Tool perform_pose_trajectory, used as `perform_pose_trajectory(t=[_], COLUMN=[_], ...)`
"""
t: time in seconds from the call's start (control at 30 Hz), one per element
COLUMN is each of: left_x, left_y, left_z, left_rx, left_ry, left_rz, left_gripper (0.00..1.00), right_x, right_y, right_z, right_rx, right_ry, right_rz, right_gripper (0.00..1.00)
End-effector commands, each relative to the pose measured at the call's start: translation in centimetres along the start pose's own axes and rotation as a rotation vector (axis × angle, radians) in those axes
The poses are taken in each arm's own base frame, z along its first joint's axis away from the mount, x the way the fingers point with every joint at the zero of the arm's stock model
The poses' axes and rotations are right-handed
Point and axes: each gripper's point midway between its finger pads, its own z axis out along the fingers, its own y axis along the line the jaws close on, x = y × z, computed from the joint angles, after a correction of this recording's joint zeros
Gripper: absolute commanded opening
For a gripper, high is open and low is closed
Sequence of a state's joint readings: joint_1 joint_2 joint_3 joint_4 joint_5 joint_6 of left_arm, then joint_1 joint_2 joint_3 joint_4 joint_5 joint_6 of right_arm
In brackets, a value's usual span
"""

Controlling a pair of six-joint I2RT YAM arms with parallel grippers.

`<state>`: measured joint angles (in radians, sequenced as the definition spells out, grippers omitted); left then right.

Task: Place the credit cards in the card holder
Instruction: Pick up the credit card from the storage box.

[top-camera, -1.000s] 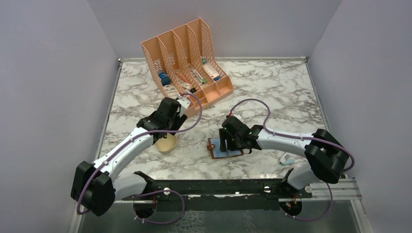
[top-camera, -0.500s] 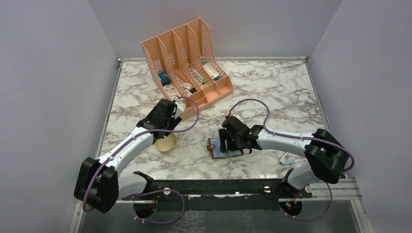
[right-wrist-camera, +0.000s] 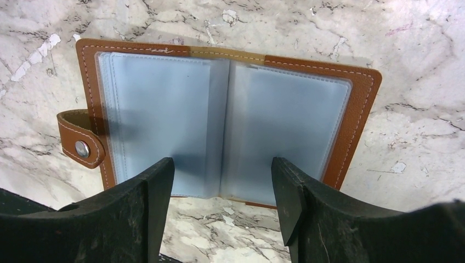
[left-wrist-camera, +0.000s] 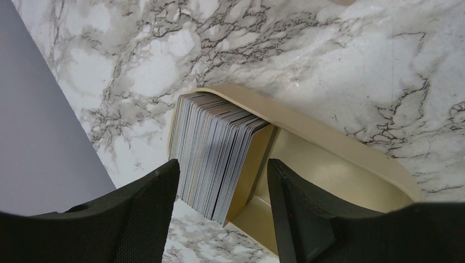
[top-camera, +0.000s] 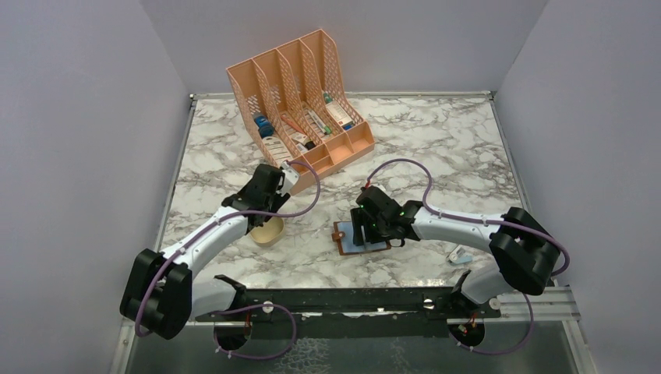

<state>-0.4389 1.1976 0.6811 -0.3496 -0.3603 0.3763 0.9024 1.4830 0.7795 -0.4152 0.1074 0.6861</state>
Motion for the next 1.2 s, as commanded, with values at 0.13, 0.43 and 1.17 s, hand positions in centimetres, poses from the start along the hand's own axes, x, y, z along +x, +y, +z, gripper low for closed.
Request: perform_pose_trajectory(t=[0.13,0.43,1.17], left_x=[1.5,1.6,-0.3], left_y=[0.3,0.2,2.7], left_z=[0.9,1.5,0.2], left_rx=[-0.054,-0.049,-0.143], left_ry=[0.055,0.078,0.014], left_rz=[0.011,0.031,0.034], left_gripper=[0.57,0.51,0.39], right_x=[-0.6,-0.6,-0.3], right_y=[0.8,1.2,1.1], right_z=[-1.2,-1.2,-0.8], right_rx=[-0.032,-0.049,-0.044], right_ry=[-0.006,-0.004,0.011], right_rz=[-0.033,-0.043,-0.040], right_gripper=[0.66,0.66,0.65])
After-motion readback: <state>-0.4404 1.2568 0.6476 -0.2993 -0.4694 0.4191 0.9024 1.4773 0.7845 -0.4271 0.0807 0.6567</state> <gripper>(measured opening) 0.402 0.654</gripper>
